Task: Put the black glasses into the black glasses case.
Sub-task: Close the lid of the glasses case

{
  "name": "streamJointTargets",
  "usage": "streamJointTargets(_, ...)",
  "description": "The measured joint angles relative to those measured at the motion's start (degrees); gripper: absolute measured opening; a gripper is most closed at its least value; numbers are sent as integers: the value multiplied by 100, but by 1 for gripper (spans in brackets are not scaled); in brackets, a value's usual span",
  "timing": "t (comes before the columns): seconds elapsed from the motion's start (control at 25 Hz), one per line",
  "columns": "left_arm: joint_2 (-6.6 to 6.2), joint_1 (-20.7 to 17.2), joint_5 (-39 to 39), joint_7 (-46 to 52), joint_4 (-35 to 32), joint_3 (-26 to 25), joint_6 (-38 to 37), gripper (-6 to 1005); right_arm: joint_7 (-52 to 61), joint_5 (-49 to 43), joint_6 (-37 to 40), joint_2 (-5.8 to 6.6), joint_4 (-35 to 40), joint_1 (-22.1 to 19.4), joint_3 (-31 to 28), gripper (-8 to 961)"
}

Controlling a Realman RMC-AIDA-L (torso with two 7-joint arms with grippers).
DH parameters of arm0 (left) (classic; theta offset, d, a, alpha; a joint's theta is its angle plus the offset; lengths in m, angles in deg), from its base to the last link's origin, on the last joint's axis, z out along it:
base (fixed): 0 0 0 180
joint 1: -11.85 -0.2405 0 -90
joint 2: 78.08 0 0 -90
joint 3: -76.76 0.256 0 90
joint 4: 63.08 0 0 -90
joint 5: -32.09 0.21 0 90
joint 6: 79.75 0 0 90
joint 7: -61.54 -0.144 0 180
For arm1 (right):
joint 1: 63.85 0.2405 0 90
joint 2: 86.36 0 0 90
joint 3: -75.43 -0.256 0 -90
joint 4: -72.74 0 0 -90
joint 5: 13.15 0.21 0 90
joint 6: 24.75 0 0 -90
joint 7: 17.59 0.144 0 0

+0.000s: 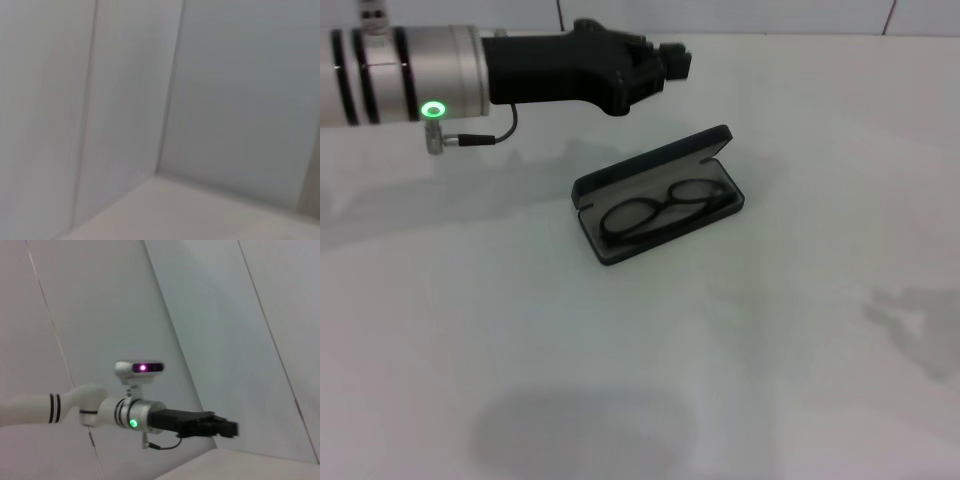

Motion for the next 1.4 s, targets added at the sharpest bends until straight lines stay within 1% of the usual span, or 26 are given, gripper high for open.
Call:
streamJointTargets(0.04, 0, 0, 0, 0, 0, 0, 0, 57, -64, -44, -2, 1, -104, -1, -11, 190)
streamJointTargets(0.08, 33, 161, 574, 290, -36, -55, 278, 68, -129, -75, -7, 2, -208, -2, -17, 190)
streamJointTargets(0.12, 53, 216, 727, 357, -35, -88, 335, 90, -170, -83, -11, 1, -269, -2, -18, 190)
streamJointTargets(0.16, 86, 301, 1035, 483, -19, -161, 434, 112, -212, -91, -15, 0, -326, -2, -21, 190)
streamJointTargets(0.28, 217, 455, 1789, 803, 13, -426, 637, 177, -323, -113, -28, -6, -481, 18, -26, 190)
streamJointTargets(0.32, 280, 481, 2077, 895, 15, -523, 691, 176, -346, -117, -35, -6, -522, 29, -28, 190)
streamJointTargets(0.44, 424, 518, 2610, 1041, 4, -714, 796, 172, -405, -118, -71, -7, -590, 39, -27, 189)
streamJointTargets(0.52, 481, 539, 2829, 1104, 18, -753, 898, 169, -428, -119, -105, -6, -610, 42, -2, 189)
streamJointTargets(0.64, 538, 544, 3025, 1166, 29, -761, 1033, 176, -438, -139, -161, -6, -616, 54, 32, 190)
streamJointTargets(0.88, 628, 498, 3070, 1152, 62, -755, 1288, 190, -536, -189, -233, -18, -721, 95, 27, 189)
streamJointTargets(1.08, 660, 502, 3187, 1141, 115, -758, 1342, 201, -609, -193, -265, -12, -835, 115, 16, 189)
streamJointTargets(1.4, 672, 523, 3213, 1136, 162, -718, 1341, 220, -637, -193, -305, -14, -841, 139, 41, 190)
